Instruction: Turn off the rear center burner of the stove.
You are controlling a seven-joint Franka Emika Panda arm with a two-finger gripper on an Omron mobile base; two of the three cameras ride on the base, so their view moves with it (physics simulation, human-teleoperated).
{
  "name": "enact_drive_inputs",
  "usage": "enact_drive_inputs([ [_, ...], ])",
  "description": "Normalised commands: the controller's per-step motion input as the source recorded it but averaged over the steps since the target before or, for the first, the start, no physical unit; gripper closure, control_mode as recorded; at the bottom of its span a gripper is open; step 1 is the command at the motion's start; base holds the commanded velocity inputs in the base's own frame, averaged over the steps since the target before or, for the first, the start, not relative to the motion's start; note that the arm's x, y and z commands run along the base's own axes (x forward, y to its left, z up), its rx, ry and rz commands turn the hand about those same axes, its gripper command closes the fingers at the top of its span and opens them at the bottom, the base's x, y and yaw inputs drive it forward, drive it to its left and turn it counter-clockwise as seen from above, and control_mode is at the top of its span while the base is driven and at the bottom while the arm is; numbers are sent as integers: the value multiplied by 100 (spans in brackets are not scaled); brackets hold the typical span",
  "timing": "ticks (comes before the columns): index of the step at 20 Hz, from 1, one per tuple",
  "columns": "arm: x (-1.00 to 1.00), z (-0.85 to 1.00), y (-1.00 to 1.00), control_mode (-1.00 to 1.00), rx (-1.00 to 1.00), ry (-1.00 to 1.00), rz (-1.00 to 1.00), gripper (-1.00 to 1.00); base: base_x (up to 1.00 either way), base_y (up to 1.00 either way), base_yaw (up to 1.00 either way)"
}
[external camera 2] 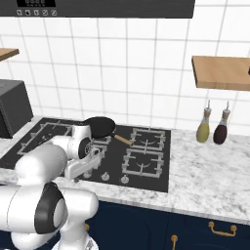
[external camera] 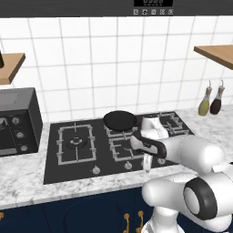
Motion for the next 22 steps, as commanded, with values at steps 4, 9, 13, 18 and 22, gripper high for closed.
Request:
enact_drive_inputs([
  [4, 43, -1, 1, -100, 0, 0, 0, -100, 0, 0, 0],
  [9, 35, -12, 1, -100, 0, 2, 0, -100, 0, 0, 0],
  [13, -17, 0, 0, -100, 0, -1, 0, -100, 0, 0, 0],
  [18, 4, 0, 1, -100, 0, 0, 0, -100, 0, 0, 0],
  [22, 13, -5, 12, -100, 0, 2, 2, -100, 0, 0, 0],
])
